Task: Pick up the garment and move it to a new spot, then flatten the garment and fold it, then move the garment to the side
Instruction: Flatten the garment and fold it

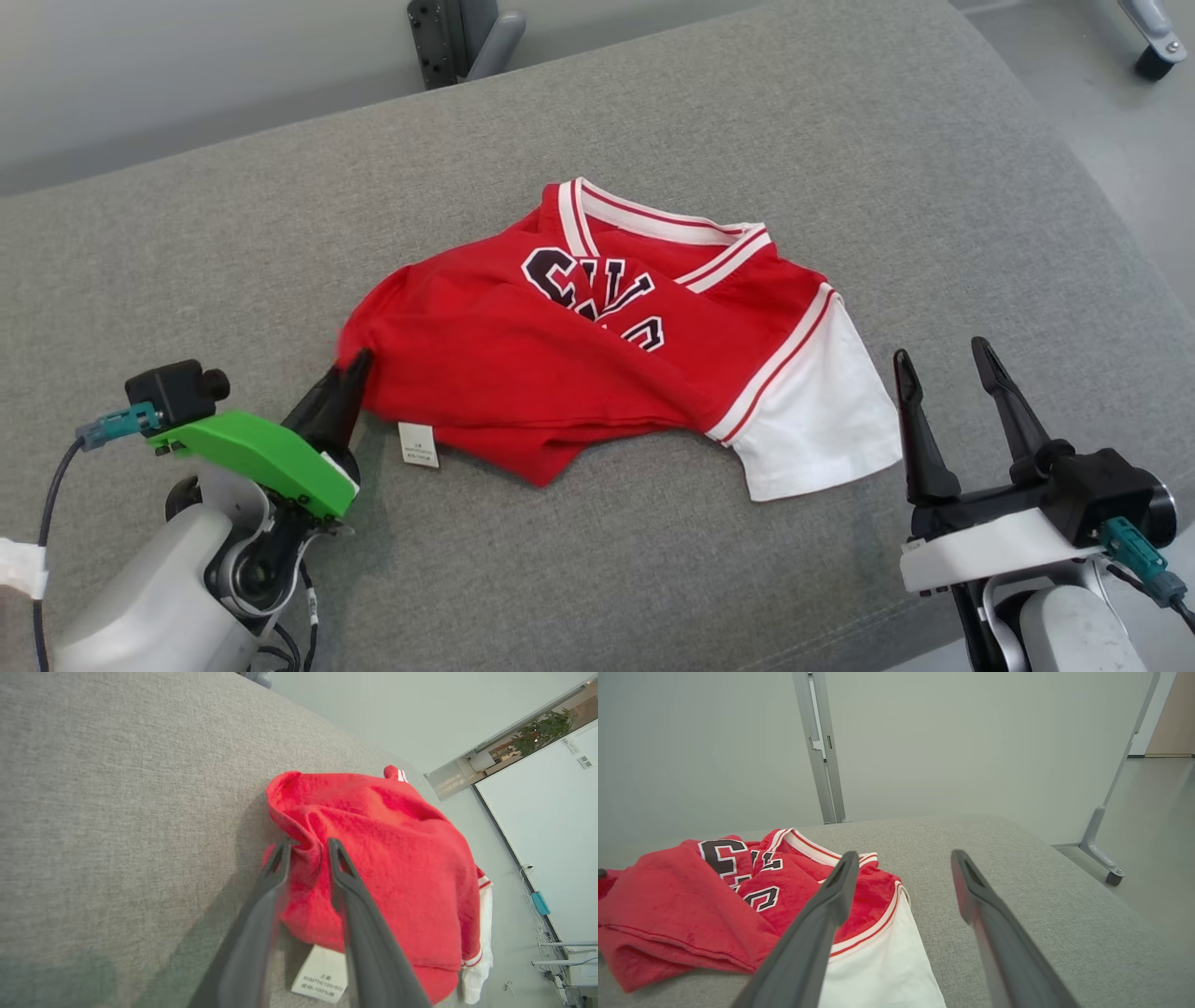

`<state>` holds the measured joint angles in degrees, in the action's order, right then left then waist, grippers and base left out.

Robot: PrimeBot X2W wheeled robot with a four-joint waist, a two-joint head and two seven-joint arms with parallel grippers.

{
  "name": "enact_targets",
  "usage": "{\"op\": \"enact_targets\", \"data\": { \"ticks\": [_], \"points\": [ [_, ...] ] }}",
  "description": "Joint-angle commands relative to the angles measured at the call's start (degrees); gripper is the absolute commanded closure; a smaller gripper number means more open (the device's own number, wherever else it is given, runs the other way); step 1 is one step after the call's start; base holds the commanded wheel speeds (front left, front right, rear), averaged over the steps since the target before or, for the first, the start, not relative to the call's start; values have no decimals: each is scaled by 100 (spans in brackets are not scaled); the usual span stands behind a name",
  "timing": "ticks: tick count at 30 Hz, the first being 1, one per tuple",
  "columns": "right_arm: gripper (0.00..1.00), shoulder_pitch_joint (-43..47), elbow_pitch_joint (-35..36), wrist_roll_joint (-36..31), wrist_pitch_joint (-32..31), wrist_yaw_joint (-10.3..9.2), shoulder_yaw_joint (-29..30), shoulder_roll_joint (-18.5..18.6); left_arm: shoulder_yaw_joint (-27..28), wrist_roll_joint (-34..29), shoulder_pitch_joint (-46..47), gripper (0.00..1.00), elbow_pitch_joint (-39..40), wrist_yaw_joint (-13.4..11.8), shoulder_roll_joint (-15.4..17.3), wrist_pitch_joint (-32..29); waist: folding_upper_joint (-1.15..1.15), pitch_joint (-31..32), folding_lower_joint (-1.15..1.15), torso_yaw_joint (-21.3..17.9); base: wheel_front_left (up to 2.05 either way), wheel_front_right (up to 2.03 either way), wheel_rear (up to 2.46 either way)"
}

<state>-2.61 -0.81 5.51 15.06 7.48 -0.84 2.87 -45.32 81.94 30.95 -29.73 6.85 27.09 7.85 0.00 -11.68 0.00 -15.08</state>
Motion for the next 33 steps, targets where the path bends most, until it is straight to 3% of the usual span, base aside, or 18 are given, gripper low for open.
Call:
{"op": "enact_targets", "data": {
  "ticks": [1, 8, 22, 27, 33],
  "points": [
    [0, 51, -7, 19, 18, 2, 15, 5, -36, -104, 84, 100, 67, 28, 6, 75, 0, 42, 0, 101, 0, 0, 0],
    [0, 217, -4, 0, 19, 3, 77, 6, -217, -464, -327, 100, 890, -28, 262, 368, 0, 168, 0, 597, 0, 0, 0],
    [0, 295, -39, -83, 18, 2, 13, 7, -81, -665, -2540, 100, 4399, -1723, 1326, 682, 0, 246, 0, 1565, 0, 0, 0],
    [0, 103, -48, -95, 18, 2, -73, 8, -264, -836, -2376, 100, 4798, -1859, 1256, 488, 0, 68, 0, 1639, 0, 0, 0],
    [0, -126, -108, -58, 18, 3, -263, 8, -367, -1032, -1352, 100, 3927, -1664, 715, 54, 0, -172, 0, 1434, 0, 0, 0]
  ]
}}
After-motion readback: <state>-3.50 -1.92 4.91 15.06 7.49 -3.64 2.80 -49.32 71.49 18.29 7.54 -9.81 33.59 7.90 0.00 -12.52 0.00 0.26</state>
